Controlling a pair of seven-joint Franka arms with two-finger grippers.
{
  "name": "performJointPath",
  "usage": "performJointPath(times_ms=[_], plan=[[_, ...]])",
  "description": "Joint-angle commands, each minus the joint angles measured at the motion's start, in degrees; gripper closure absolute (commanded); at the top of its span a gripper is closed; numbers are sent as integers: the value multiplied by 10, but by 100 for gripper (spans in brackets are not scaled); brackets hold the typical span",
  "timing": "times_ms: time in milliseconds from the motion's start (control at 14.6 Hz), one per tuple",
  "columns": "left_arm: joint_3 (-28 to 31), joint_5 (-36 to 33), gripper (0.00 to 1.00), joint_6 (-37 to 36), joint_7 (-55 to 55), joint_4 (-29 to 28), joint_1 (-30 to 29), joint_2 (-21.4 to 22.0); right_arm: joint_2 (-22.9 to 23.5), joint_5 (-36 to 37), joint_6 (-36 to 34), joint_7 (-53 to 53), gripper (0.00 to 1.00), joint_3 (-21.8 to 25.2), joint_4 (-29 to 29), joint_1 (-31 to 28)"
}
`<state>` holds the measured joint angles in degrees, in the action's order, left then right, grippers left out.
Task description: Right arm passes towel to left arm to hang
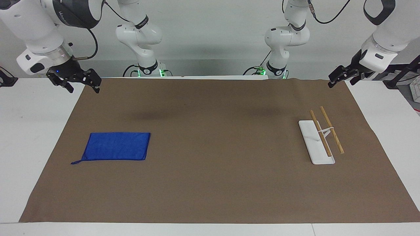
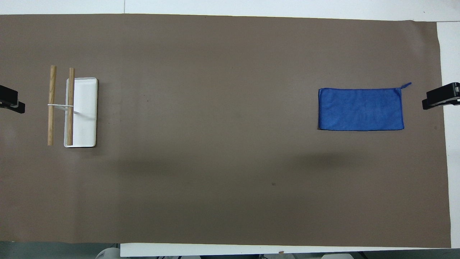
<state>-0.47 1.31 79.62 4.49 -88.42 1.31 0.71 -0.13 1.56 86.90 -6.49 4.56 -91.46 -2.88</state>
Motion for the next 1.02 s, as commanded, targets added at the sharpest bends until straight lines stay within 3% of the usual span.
performJointPath(times_ms=[0,205,342,683,957], plan=[[1,4,0,5,-3,-9,-1,10,-9,-2,8,-18,0,-5,-20,-8],[1,4,0,5,-2,-9,-1,9,-5,-2,13,-22,0,-5,-23,-7],[1,4,0,5,-3,-9,-1,9,-2,-3,54,-21,0,-3,-47,-7],[1,4,0,5,-3,-9,-1,10,25,-41,279,-75,0,4,-196,-12],[1,4,0,6,-2,-9,-1,10,95,-75,406,-190,0,15,-239,-25]])
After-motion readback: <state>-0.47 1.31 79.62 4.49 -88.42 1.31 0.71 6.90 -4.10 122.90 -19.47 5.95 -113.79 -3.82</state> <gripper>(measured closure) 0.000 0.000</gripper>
